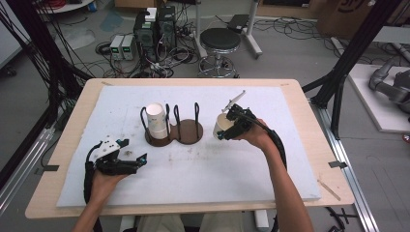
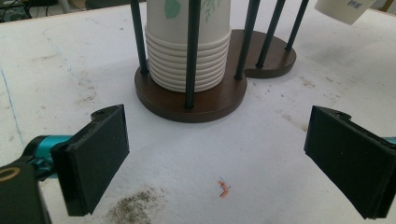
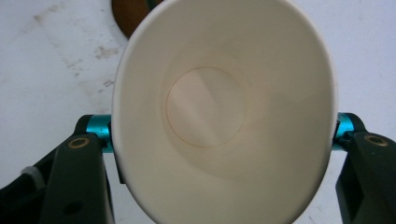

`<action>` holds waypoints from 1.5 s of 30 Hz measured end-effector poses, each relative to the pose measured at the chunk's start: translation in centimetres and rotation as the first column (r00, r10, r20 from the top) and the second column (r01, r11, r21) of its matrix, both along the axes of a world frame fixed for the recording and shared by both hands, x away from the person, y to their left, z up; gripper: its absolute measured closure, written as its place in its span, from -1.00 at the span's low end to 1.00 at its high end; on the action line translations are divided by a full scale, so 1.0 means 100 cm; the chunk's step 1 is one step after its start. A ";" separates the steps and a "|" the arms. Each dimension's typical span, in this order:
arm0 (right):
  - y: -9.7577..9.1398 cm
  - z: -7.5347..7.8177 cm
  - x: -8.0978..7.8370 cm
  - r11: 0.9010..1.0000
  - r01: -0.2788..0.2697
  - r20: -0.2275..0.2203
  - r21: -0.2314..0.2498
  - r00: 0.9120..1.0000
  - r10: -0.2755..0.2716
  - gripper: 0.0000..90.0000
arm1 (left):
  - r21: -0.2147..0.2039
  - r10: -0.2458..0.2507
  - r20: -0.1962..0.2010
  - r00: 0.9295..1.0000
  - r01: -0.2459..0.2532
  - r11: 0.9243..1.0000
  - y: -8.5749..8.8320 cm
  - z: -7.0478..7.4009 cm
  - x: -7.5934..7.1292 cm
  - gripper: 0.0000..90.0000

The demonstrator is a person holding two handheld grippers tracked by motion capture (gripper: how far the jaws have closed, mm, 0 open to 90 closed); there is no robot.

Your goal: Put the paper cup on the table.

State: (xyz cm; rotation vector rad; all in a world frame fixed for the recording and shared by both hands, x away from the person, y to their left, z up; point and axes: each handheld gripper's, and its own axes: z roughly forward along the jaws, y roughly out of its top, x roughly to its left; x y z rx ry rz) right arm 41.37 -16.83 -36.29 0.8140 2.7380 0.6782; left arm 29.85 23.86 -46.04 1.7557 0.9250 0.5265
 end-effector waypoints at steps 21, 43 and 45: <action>0.020 -0.031 0.028 0.987 0.082 0.002 -0.138 0.997 -0.083 -0.29 | 0.006 -0.004 0.004 1.000 0.004 1.000 -0.001 0.000 -0.001 -0.85; 0.018 -0.041 0.035 0.981 0.135 -0.025 -0.140 0.990 -0.140 -0.70 | 0.000 -0.007 0.002 1.000 0.007 1.000 0.000 0.000 -0.001 -0.85; 0.018 -0.042 0.035 0.980 0.137 -0.021 -0.142 0.990 -0.142 -0.70 | -0.001 -0.008 0.003 1.000 0.008 1.000 0.000 0.000 0.000 -0.85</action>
